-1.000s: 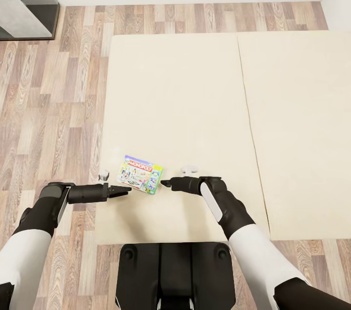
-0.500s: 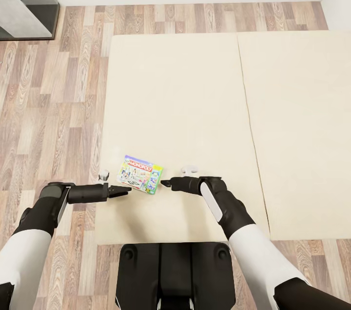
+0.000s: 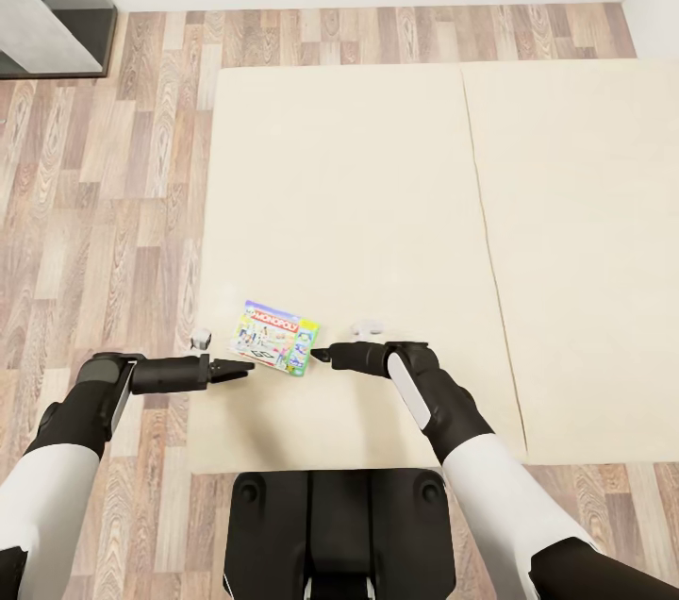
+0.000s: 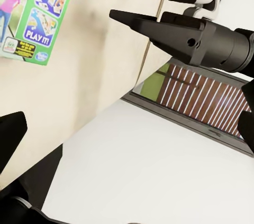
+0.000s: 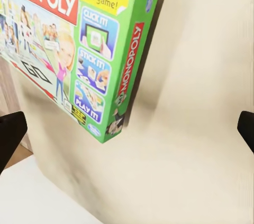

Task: Put all the toys in the child's room - the three board games (two on the bed and one on the table), the two jigsaw puzzles on the table, and the tennis ball on the table - inside the toy box on the table in the child's room.

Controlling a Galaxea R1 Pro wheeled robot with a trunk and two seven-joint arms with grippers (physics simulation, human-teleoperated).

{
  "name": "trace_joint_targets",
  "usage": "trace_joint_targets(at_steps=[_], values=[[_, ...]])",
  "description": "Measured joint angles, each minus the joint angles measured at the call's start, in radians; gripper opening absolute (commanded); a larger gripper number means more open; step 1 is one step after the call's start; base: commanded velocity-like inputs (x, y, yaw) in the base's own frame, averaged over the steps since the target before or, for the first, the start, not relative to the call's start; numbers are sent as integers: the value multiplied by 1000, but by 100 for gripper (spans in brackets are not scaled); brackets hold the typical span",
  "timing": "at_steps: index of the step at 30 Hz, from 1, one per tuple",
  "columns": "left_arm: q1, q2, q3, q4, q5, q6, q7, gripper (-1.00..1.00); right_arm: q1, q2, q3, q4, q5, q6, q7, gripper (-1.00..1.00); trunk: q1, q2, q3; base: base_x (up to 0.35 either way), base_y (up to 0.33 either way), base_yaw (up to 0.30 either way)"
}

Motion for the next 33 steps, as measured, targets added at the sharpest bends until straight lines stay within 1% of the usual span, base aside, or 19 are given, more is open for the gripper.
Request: trace_joint_targets(at_steps=[6, 12, 15, 33], values=[[0, 0, 0, 0, 0, 0, 0, 100, 0, 0, 1, 0, 0, 0, 0, 100, 0, 0, 0, 0, 7, 20], [0, 0, 0, 0, 0, 0, 0, 100, 0, 0, 2, -1, 0, 0, 0, 100, 0, 0, -1, 0, 1, 165], [0, 0, 0, 0, 0, 0, 0, 100, 0, 0, 2, -1, 0, 0, 0, 100, 0, 0, -1, 0, 11, 60], [0, 1, 0, 0, 0, 0, 0, 100, 0, 0, 2, -2, 0, 0, 1, 100, 0, 0, -2, 0, 46, 5]])
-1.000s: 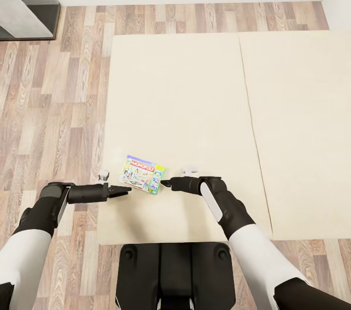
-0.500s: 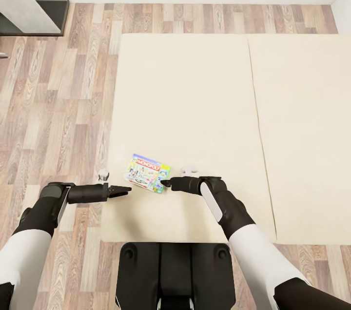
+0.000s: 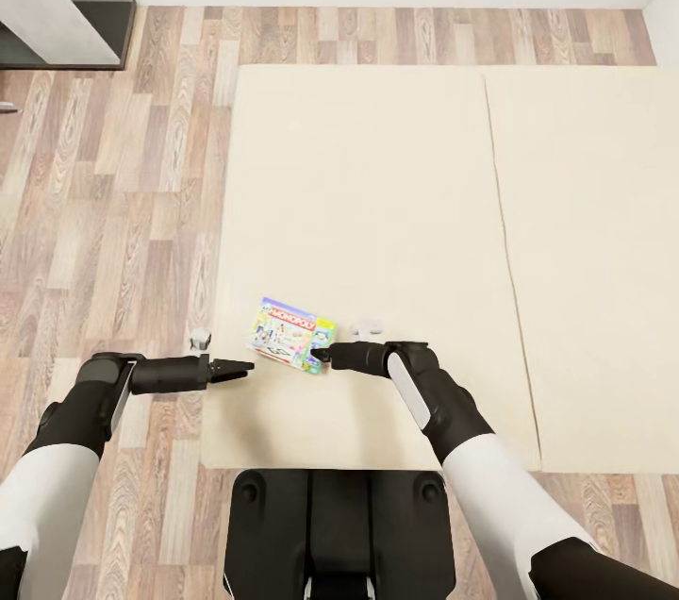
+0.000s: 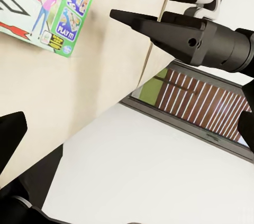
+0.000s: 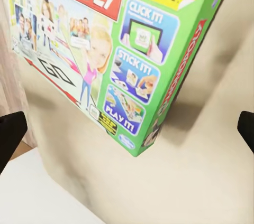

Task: Put all the toys in the child's room - the three board games (two on the bed and one on the table), the two jigsaw puzzles on the table, and the tennis ball on the table - inside the toy box on the table in the child's room.

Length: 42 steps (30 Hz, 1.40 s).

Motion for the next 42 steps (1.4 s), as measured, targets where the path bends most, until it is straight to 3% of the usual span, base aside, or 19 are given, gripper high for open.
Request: trace_joint_targets(at_steps=[29, 42], values=[[0, -1, 0, 0, 0, 2, 0, 100, 0, 0, 0, 0, 0, 0, 0, 100, 0, 0, 0, 17, 20, 0], [0, -1, 0, 0, 0, 2, 0, 100, 0, 0, 0, 0, 0, 0, 0, 100, 0, 0, 0, 0, 117, 0]])
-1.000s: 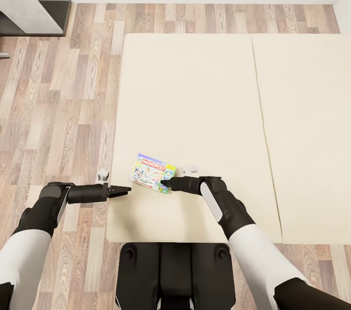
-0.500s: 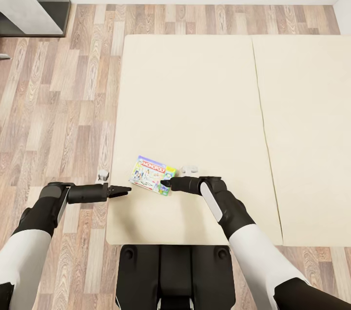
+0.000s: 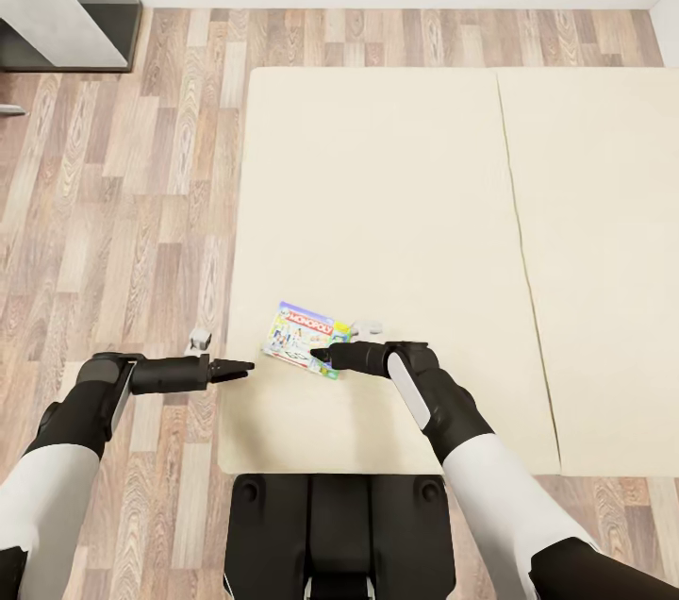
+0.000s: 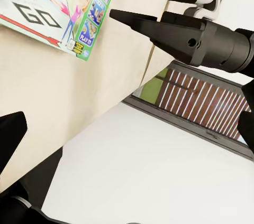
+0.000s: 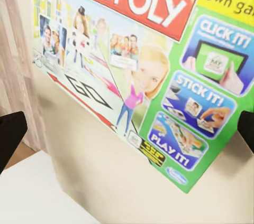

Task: Put all the toys in the child's room - the three board games (two on the bed and one on the table), the two jigsaw puzzles on the table, and the tennis ball on the table - inside the toy box on the table in the child's room.

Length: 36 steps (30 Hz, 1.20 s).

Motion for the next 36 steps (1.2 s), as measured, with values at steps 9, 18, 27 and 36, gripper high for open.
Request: trace_joint_targets(at_steps=[9, 18, 27, 36], values=[[0, 1, 0, 0, -1, 0, 0, 100, 0, 0, 0, 0, 0, 0, 0, 100, 0, 0, 0, 0, 119, 0], [0, 1, 1, 0, -1, 0, 0, 100, 0, 0, 0, 0, 0, 0, 0, 100, 0, 0, 0, 0, 125, 0], [0, 1, 2, 0, -2, 0, 0, 100, 0, 0, 0, 0, 0, 0, 0, 100, 0, 0, 0, 0, 43, 0], [0, 1, 1, 0, -2, 0, 0, 100, 0, 0, 1, -6, 1, 0, -5, 100, 0, 0, 0, 0, 0, 0]])
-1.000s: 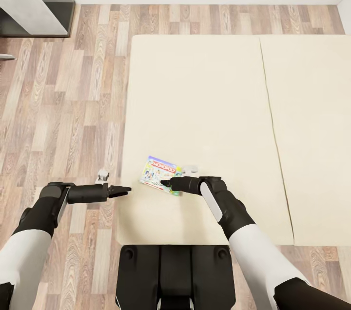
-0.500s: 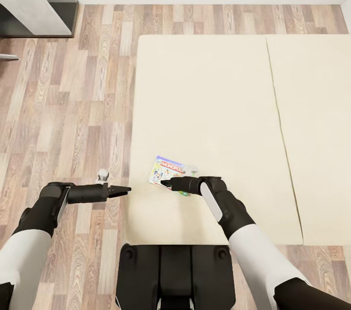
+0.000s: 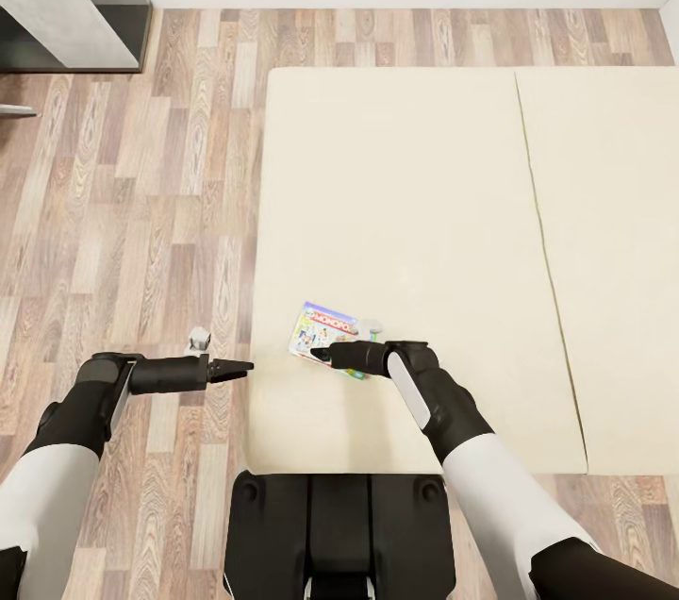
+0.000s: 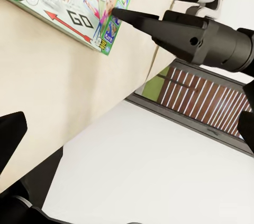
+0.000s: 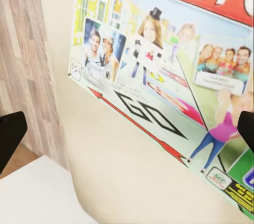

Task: Put all the toys in the child's room - the three board games (two on the bed and one on the table), the two jigsaw puzzles on the table, and the tennis ball on the table - inside the toy box on the table in the child's room.

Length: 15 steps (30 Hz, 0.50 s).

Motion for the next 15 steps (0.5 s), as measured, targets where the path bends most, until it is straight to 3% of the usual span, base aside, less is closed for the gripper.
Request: trace_joint_targets(at_steps=[10, 15], values=[[0, 0, 0, 0, 1, 0, 0, 100, 0, 0, 3, -35, 1, 12, -7, 100, 0, 0, 0, 0, 0, 0], [0, 0, 0, 0, 1, 0, 0, 100, 0, 0, 2, -132, 6, 109, -11, 100, 0, 0, 0, 0, 0, 0]])
